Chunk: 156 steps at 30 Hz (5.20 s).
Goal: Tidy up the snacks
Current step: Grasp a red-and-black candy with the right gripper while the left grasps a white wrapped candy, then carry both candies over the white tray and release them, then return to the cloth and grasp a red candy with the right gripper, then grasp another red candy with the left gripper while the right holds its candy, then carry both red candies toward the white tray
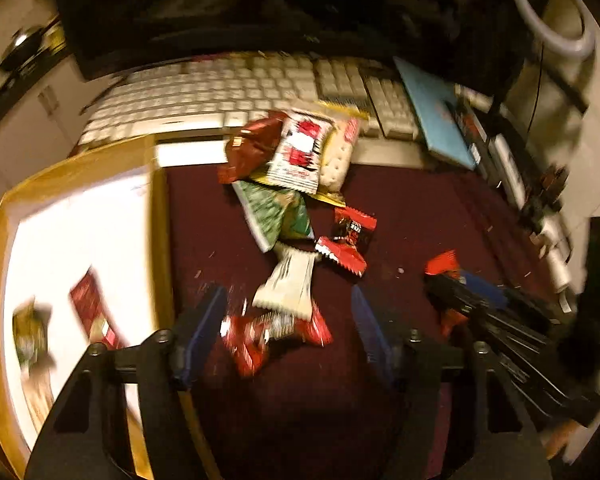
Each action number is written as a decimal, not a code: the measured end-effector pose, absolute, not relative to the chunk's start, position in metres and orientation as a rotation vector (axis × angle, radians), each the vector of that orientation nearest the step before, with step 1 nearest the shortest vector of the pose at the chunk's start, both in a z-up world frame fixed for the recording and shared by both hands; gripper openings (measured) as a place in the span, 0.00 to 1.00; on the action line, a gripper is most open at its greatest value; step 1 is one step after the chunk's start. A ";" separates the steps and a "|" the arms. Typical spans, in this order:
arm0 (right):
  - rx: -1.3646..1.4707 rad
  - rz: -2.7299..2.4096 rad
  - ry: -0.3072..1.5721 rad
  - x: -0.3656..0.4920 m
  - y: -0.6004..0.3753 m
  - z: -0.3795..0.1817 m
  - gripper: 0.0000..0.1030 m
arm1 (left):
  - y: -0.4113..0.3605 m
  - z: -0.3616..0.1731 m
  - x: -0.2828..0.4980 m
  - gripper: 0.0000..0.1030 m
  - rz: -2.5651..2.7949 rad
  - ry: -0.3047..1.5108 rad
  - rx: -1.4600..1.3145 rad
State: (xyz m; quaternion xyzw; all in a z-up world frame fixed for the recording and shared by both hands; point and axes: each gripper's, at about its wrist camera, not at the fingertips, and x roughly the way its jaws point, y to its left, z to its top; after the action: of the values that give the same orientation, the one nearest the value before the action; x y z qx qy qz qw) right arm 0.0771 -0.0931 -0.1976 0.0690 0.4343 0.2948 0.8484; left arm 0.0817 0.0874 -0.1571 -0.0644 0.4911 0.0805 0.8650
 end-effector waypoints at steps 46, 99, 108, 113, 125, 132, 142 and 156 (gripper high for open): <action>-0.135 1.065 0.944 0.028 0.145 -0.145 0.24 | 0.252 -0.168 -0.064 0.17 0.479 0.818 -0.520; 0.255 0.834 1.031 0.100 -0.067 -0.171 0.68 | 0.087 -0.157 -0.012 0.74 0.222 0.877 -0.382; 0.145 0.670 1.100 0.118 -0.011 -0.180 0.44 | 0.096 -0.152 -0.035 0.74 0.216 0.870 -0.412; -0.020 0.580 1.016 0.103 0.007 -0.182 0.24 | 0.098 -0.144 -0.026 0.74 0.177 0.870 -0.413; 0.162 0.700 0.924 0.053 -0.084 -0.197 0.24 | 0.084 -0.153 0.055 0.74 0.048 1.059 0.125; 0.223 0.755 0.906 0.059 -0.093 -0.195 0.24 | 0.082 -0.175 0.078 0.74 -0.067 1.196 0.309; 0.259 0.776 0.898 0.060 -0.097 -0.195 0.24 | 0.072 -0.179 0.093 0.57 -0.112 1.175 0.314; 0.230 0.788 0.865 0.054 -0.097 -0.191 0.24 | 0.066 -0.149 0.035 0.18 0.004 0.977 -0.070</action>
State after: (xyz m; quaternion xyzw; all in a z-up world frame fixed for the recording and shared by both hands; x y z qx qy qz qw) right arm 0.0541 -0.0966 -0.1908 0.1084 0.4072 0.3709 0.8276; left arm 0.0349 0.0664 -0.1490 -0.0335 0.4693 0.0019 0.8824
